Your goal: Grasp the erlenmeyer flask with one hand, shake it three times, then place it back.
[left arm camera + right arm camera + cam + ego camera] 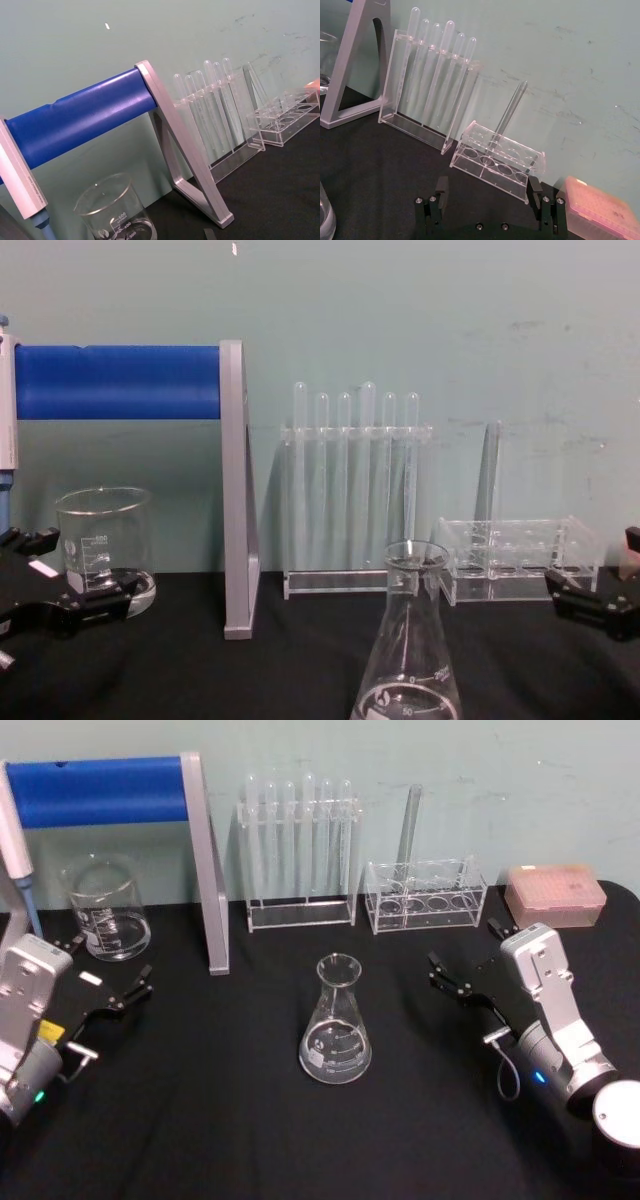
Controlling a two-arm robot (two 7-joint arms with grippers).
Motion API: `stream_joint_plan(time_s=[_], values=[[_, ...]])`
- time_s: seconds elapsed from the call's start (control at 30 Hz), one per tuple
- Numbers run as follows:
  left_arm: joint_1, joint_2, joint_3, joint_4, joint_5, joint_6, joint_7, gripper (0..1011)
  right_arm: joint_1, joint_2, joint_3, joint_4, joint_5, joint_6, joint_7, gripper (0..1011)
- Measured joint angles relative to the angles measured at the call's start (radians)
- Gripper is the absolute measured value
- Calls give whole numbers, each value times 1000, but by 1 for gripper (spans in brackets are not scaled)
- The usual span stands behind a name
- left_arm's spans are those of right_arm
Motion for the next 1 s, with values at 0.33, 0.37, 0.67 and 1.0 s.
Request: stream_joint_plan(time_s=[0.33,0.37,0.67,1.0], values=[[0,0,0,0,0,0,0,1001,0,0,0,-1,1,1,1,1000],[0,0,0,0,0,0,0,1001,0,0,0,-1,1,1,1,1000],[0,0,0,0,0,0,0,1001,0,0,0,-1,2,1,1,1000],[0,0,0,0,0,0,0,1001,0,0,0,-1,2,1,1,1000]])
